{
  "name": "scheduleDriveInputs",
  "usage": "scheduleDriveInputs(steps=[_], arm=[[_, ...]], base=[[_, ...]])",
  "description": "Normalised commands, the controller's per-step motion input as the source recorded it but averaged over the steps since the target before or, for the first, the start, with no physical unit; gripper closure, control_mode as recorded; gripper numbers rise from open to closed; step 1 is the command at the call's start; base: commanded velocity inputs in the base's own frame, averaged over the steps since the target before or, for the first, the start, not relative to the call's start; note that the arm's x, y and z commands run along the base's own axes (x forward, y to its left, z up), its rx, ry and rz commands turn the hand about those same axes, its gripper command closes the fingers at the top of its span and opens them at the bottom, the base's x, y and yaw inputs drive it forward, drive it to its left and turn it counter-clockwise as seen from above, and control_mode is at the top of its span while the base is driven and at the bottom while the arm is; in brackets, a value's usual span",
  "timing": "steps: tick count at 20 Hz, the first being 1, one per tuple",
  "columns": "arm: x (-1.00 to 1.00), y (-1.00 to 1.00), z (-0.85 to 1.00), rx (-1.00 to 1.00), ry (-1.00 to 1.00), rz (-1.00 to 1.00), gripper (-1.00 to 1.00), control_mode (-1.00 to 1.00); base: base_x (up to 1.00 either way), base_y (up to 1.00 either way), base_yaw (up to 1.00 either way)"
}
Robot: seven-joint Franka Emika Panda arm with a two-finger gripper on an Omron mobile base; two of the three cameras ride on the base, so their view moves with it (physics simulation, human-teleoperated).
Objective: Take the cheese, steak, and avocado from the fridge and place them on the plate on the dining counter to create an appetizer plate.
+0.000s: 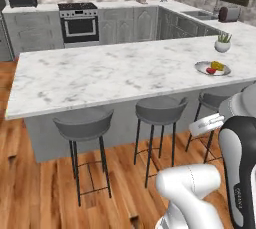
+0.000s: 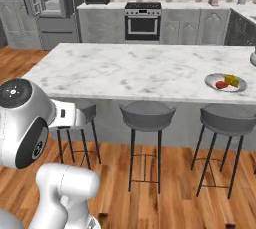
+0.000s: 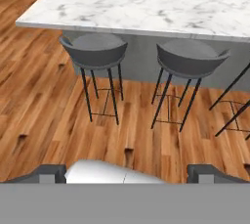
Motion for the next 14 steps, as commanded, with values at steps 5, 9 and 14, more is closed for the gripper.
scheduleDriveInputs(steps=[5,9,14], arm=[[0.0,0.0,0.0,0.0,0.0,0.0,-1.0,1.0],[0.0,0.0,0.0,0.0,0.0,0.0,-1.0,1.0],[0.0,0.0,0.0,0.0,0.0,0.0,-1.0,1.0]], base=[[0.18,1.0,0.0],[0.04,1.0,0.0],[0.02,1.0,0.0]])
